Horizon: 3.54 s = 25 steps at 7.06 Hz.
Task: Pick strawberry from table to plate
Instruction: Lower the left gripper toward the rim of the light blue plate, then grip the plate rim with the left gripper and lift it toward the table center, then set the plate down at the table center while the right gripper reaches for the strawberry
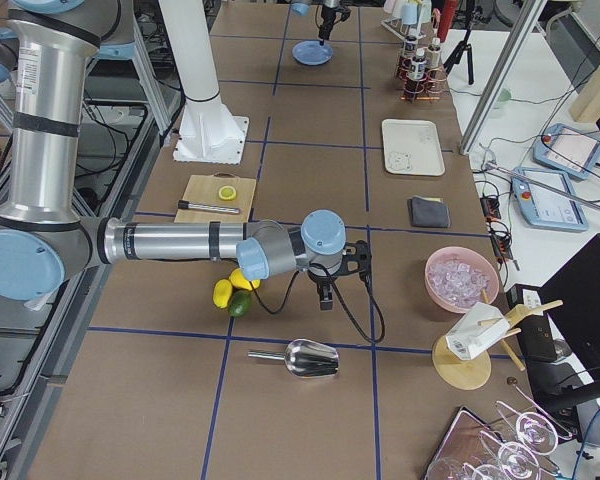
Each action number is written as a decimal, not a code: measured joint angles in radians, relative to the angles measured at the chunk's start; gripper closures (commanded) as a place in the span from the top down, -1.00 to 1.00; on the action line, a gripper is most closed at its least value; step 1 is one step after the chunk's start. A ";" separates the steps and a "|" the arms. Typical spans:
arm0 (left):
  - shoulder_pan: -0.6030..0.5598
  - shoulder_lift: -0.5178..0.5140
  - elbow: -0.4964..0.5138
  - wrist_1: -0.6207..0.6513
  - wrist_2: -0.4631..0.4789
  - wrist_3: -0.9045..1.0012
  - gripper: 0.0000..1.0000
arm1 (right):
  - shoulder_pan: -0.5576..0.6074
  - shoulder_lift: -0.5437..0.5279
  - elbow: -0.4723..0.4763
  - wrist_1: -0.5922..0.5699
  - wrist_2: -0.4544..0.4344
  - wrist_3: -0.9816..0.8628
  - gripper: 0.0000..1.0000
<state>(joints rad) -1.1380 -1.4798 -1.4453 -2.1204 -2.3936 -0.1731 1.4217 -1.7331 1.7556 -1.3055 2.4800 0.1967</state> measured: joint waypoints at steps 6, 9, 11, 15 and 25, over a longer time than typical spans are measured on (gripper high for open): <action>0.023 0.000 0.002 0.003 0.002 0.001 -1.00 | -0.004 0.006 -0.002 -0.001 0.029 0.012 1.00; 0.023 0.007 -0.142 0.001 -0.012 -0.124 -1.00 | -0.004 0.010 0.001 0.001 0.043 0.013 1.00; 0.043 -0.022 -0.271 -0.033 -0.059 -0.425 -1.00 | -0.004 0.013 0.006 0.002 0.048 0.013 1.00; 0.354 -0.396 -0.205 -0.182 0.013 -1.147 -1.00 | -0.031 0.032 0.010 0.005 0.084 0.053 1.00; 0.623 -0.626 -0.053 -0.184 0.411 -1.338 0.98 | -0.095 0.069 0.018 0.006 0.128 0.111 1.00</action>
<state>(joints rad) -0.5149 -2.1058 -1.4979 -2.3043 -1.9825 -1.5107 1.3264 -1.6644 1.7733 -1.2996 2.6078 0.3077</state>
